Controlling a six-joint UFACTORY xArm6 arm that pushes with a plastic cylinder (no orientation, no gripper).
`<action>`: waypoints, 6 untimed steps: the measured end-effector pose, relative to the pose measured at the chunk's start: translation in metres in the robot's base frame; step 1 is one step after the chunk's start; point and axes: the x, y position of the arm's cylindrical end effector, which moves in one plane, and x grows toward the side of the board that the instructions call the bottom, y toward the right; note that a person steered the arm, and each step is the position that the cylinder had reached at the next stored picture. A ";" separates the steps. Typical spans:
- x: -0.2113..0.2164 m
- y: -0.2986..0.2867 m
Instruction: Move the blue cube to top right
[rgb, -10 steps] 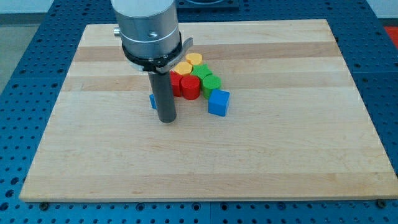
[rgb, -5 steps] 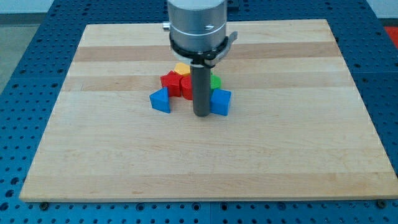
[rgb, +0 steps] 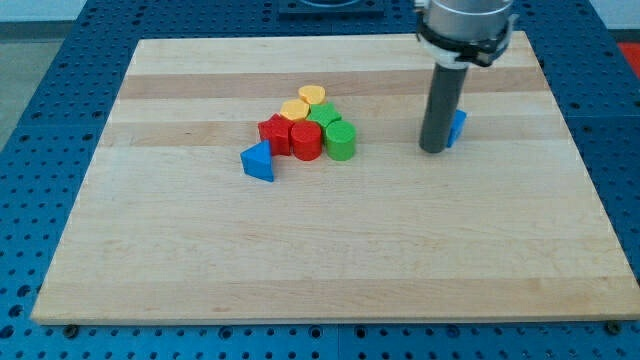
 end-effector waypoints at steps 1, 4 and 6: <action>-0.004 0.027; -0.094 0.028; -0.153 0.028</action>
